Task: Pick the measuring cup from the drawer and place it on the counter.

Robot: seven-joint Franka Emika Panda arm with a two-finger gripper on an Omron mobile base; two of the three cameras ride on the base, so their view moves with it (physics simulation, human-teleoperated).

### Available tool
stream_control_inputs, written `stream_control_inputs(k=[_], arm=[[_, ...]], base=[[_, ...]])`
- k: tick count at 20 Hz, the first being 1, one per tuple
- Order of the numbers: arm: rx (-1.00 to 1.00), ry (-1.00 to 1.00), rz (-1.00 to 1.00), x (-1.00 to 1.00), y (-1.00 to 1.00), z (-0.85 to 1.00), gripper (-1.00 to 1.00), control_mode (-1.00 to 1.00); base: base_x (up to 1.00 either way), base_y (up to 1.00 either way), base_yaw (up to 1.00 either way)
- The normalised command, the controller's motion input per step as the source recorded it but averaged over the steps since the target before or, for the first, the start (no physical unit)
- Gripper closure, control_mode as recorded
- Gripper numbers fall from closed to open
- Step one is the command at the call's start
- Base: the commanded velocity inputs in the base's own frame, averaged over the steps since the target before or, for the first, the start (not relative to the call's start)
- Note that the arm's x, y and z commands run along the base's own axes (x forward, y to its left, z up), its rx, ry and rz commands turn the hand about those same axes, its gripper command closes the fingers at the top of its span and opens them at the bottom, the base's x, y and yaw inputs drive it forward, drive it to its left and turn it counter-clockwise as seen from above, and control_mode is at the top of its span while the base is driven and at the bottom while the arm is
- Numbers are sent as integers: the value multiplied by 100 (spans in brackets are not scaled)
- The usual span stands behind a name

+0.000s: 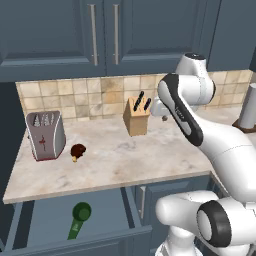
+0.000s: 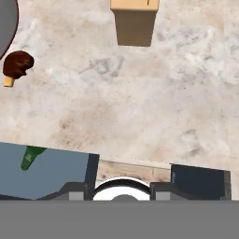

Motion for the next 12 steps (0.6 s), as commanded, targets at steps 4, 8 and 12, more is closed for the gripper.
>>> stream_control_inputs(k=[4, 8, 12], arm=[[0, 0, 0, -7, 17, -3, -100, -100], [0, 0, 0, -21, 59, -17, -100, -100], [0, 0, 0, -31, 90, -31, -100, -100]], base=[[0, 0, 0], [0, 0, 0], [0, 0, 0]])
